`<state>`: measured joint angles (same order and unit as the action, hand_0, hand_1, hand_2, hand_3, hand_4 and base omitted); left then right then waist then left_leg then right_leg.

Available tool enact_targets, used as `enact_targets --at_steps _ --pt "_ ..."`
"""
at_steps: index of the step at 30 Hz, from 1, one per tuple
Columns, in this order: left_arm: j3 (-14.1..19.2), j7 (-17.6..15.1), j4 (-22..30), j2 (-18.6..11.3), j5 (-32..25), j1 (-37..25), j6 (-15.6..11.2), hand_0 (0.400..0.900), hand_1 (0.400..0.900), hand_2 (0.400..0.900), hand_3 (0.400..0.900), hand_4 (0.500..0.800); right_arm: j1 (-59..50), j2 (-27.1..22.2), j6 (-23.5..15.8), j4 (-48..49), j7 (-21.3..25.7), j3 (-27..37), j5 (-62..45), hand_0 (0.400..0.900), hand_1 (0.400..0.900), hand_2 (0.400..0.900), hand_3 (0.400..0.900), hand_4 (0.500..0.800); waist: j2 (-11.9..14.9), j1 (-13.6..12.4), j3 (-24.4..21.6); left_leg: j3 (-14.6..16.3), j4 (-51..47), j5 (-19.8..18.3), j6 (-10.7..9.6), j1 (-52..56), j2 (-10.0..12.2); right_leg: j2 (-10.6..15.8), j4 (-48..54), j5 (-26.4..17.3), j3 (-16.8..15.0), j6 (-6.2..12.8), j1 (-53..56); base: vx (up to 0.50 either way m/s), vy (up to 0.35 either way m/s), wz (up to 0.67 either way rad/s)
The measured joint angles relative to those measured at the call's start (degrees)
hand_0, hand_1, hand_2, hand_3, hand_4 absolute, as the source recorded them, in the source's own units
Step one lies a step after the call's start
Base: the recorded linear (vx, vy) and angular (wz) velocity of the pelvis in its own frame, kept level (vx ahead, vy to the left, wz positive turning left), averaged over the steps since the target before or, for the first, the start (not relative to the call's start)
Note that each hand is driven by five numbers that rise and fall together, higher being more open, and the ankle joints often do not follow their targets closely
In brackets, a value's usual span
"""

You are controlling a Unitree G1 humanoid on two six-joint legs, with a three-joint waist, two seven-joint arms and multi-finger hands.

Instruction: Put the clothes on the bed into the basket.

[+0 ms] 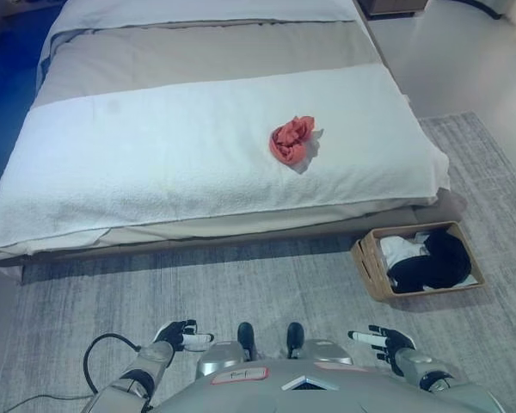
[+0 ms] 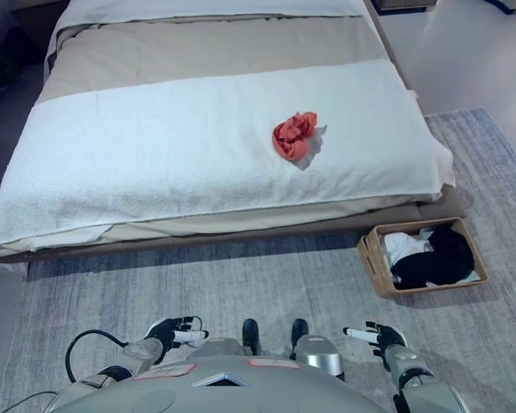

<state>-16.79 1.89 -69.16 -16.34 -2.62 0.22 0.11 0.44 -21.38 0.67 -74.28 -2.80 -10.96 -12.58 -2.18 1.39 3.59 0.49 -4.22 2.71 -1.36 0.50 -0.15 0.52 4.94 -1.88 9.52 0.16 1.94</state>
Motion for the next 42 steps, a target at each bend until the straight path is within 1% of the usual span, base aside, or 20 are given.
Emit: enact_targets --at_steps 2,3,5,6,7,8,9,10,12,15,18,20,22,25,28,30,33,37,39,42 --pt "0.0 0.0 -0.8 0.0 0.0 -0.8 -0.1 0.9 0.9 0.9 0.9 0.8 -0.1 -0.1 0.0 0.0 0.0 0.0 0.0 0.9 0.9 0.9 0.9 0.8 0.2 -0.1 1.1 -0.6 2.9 -0.4 -1.4 -1.7 0.0 -0.3 -0.1 0.6 0.4 -0.38 -0.1 -0.03 -0.142 0.08" --pt "0.4 0.0 -1.2 -0.1 -0.3 -1.1 -0.1 0.9 0.9 0.9 0.9 0.8 -0.8 -0.1 0.0 -0.1 0.0 0.0 -0.1 0.9 0.9 0.9 0.9 0.8 0.6 -0.1 2.2 -1.4 7.0 -0.5 -3.1 -3.6 -0.2 -0.6 -0.2 1.1 0.1 -1.02 -0.3 -0.08 -0.172 0.02" --pt "0.5 0.0 -2.4 0.1 -0.7 -2.4 0.0 0.9 0.9 0.9 0.9 0.8 -1.5 -0.3 0.0 -1.1 0.0 0.0 -0.1 0.9 0.9 0.9 0.9 0.8 2.0 -0.5 3.9 -2.2 11.7 1.0 -5.0 -5.7 -1.4 0.6 -0.2 1.1 0.2 -1.09 0.1 -0.03 -0.202 0.19" --pt "1.4 0.1 -3.0 0.2 -0.8 -3.3 -0.3 0.9 0.9 0.9 0.9 0.8 -2.0 -0.7 0.0 -1.0 0.0 0.1 -0.1 0.9 0.9 0.9 0.9 0.8 2.0 -0.1 4.9 -4.5 17.2 1.6 -6.4 -9.2 -2.2 0.9 -1.1 1.5 -0.1 -1.73 -0.4 0.07 -0.117 0.21" --pt "1.4 0.0 -3.5 0.1 -0.9 -4.2 -0.1 0.9 0.9 0.9 0.9 0.8 -2.2 -0.7 0.0 -1.1 0.1 0.1 -0.1 0.9 0.9 0.9 0.9 0.8 2.6 -0.1 5.8 -5.0 19.3 2.7 -8.0 -10.3 -2.6 1.4 -0.8 1.9 0.4 -2.28 0.3 0.1 -0.082 0.04" --pt "1.4 0.1 -4.0 0.1 -1.0 -4.3 0.0 0.9 0.9 0.9 0.9 0.8 -2.2 -1.0 0.0 -1.0 0.1 0.0 -0.1 0.9 0.9 0.9 0.9 0.8 2.9 -0.7 6.0 -4.4 20.0 2.6 -8.1 -11.1 -2.6 1.6 -0.5 2.1 0.1 -2.8 0.3 0.11 -0.056 -0.1" --pt "1.4 0.2 -4.2 0.2 -1.0 -3.8 -0.1 0.9 0.9 0.9 0.9 0.8 -2.4 -1.3 -0.1 -0.9 0.2 0.0 -0.2 0.9 0.9 0.9 0.9 0.8 2.8 -0.9 6.1 -3.2 19.5 1.8 -7.2 -11.7 -2.2 1.3 0.3 2.3 0.5 -5.14 0.6 0.14 -0.033 -0.22" --pt "1.3 0.4 -5.1 0.3 -1.0 -3.6 0.1 0.9 0.9 0.9 0.9 0.8 -3.2 -1.5 -0.1 -0.5 0.3 0.0 -0.2 0.9 0.9 0.9 0.9 0.8 2.5 -0.8 6.1 -3.2 18.1 1.5 -6.7 -11.6 -2.0 1.0 0.2 2.6 0.5 -5.8 0.6 0.15 -0.006 -0.26" --pt "1.2 0.5 -5.2 0.2 -1.0 -2.7 0.3 0.9 0.9 0.9 0.9 0.8 -3.6 -1.6 -0.1 -0.4 0.5 0.0 -0.2 0.9 0.9 0.9 0.9 0.8 2.3 -1.1 6.0 -3.8 12.7 1.7 -6.4 -11.3 -1.6 0.5 0.0 2.7 -0.2 -5.95 0.1 0.17 0.024 -0.32" --pt "1.0 0.4 -5.2 0.5 -1.0 -2.1 0.5 0.9 0.9 0.9 0.9 0.8 -4.3 -1.7 0.0 -0.5 1.0 0.0 -0.2 0.9 0.9 0.9 0.9 0.8 1.5 -1.9 6.7 -5.6 2.8 2.2 -6.4 -11.6 1.2 -1.2 0.2 2.6 -1.8 -6.15 -0.1 0.2 0.061 -0.51" --pt "1.0 0.4 -5.2 0.5 -1.1 -1.3 0.5 0.9 0.9 0.9 0.9 0.8 -4.7 -1.8 -0.1 -0.5 1.1 0.0 -0.2 0.9 0.9 0.9 0.9 0.8 0.4 -3.5 6.8 -6.7 -0.2 2.3 -6.5 -12.2 4.3 -2.7 0.3 2.6 -5.1 -6.2 0.2 0.26 0.141 -0.66" --pt "1.0 0.3 -5.2 0.6 -1.1 -1.2 0.5 0.9 0.9 0.9 0.9 0.8 -5.2 -1.8 -0.2 -0.6 1.1 0.0 -0.2 0.9 0.9 0.9 0.9 0.8 0.0 -3.4 6.5 -7.5 -0.1 2.3 -6.4 -12.2 4.3 -2.7 0.2 2.7 -7.5 -6.17 0.3 0.24 0.172 -0.41" --pt "1.0 0.3 -5.1 0.7 -1.1 -0.9 0.4 0.9 0.9 0.9 0.9 0.8 -4.8 -2.1 -0.1 -0.9 1.1 0.0 -0.2 0.9 0.9 0.9 0.9 0.8 -1.3 -3.2 5.7 -7.3 0.1 2.5 -5.8 -11.5 4.7 -2.9 0.2 3.3 -9.3 -4.61 0.3 0.3 0.285 -0.42" --pt "1.0 -0.2 -4.7 0.3 -1.1 -1.8 0.1 0.9 0.9 0.9 0.9 0.8 -4.2 -1.6 0.0 -1.7 0.8 -0.1 -0.1 0.9 0.9 0.9 0.9 0.8 0.0 -3.2 5.3 -3.3 1.6 6.0 -2.3 -10.8 2.7 0.1 -1.1 4.5 -11.5 -1.57 0.1 0.29 0.287 -0.38" --pt "0.8 -0.2 -4.3 -0.8 -1.1 -3.2 -0.2 0.9 0.9 0.9 0.9 0.8 -4.0 -0.4 0.1 -2.1 0.0 -0.4 -0.1 0.9 0.9 0.9 0.9 0.8 2.5 -2.9 4.1 -0.9 2.6 4.3 1.7 -10.8 -0.4 3.4 -7.1 7.3 -12.5 3.34 -3.0 0.28 0.246 -0.02" --pt "0.7 -0.2 -3.9 -1.3 -1.1 -4.3 -0.4 0.9 0.9 0.9 0.9 0.8 -3.7 0.1 0.3 -2.1 -0.4 -0.3 -0.1 0.9 0.9 0.9 0.9 0.8 3.5 -2.9 3.4 -0.5 3.2 2.3 3.3 -10.3 -1.8 4.5 -11.6 8.3 -12.4 5.32 -4.4 0.25 0.249 0.13" --pt "-0.2 -0.1 -3.1 -2.2 -1.2 -4.8 -0.3 0.9 0.9 0.9 0.9 0.8 -5.0 0.3 0.2 -2.2 -0.7 -0.4 -0.1 0.9 0.9 0.9 0.9 0.8 4.3 -2.5 3.1 -0.9 4.1 1.3 5.6 -8.8 -3.4 5.4 -25.7 10.2 -12.4 8.44 -9.2 0.21 0.224 0.28" --pt "-1.5 -0.1 -3.1 -3.0 -1.8 -4.3 -0.1 0.9 0.9 0.9 0.9 0.8 -6.1 0.3 0.0 -2.2 -0.8 -0.5 -0.1 0.9 0.9 0.9 0.9 0.8 5.0 -1.5 3.4 -3.3 6.0 -0.1 6.8 -6.5 -4.5 6.2 -37.7 8.6 -12.0 9.77 -11.7 0.25 0.125 0.39" --pt "-1.5 -0.1 -3.1 -3.3 -2.1 -4.3 0.0 0.9 0.9 0.9 0.9 0.8 -6.2 0.4 -0.1 -2.1 -0.8 -0.5 -0.2 0.9 0.9 0.9 0.9 0.8 4.6 -1.4 3.8 -6.1 5.1 -0.8 8.9 -4.6 -4.4 5.6 -40.5 10.1 -10.5 8.02 -12.5 0.23 0.025 0.47" --pt "-1.8 -0.1 -3.8 -3.8 -2.2 -4.8 0.0 0.9 0.9 0.9 0.9 0.8 -6.4 0.4 0.0 -2.0 -0.6 -0.5 -0.2 0.9 0.9 0.9 0.9 0.8 4.4 -1.4 4.5 -8.2 5.1 -1.0 9.6 -3.7 -4.1 5.2 -29.3 11.5 -6.8 5.6 -12.3 0.17 -0.054 0.37"
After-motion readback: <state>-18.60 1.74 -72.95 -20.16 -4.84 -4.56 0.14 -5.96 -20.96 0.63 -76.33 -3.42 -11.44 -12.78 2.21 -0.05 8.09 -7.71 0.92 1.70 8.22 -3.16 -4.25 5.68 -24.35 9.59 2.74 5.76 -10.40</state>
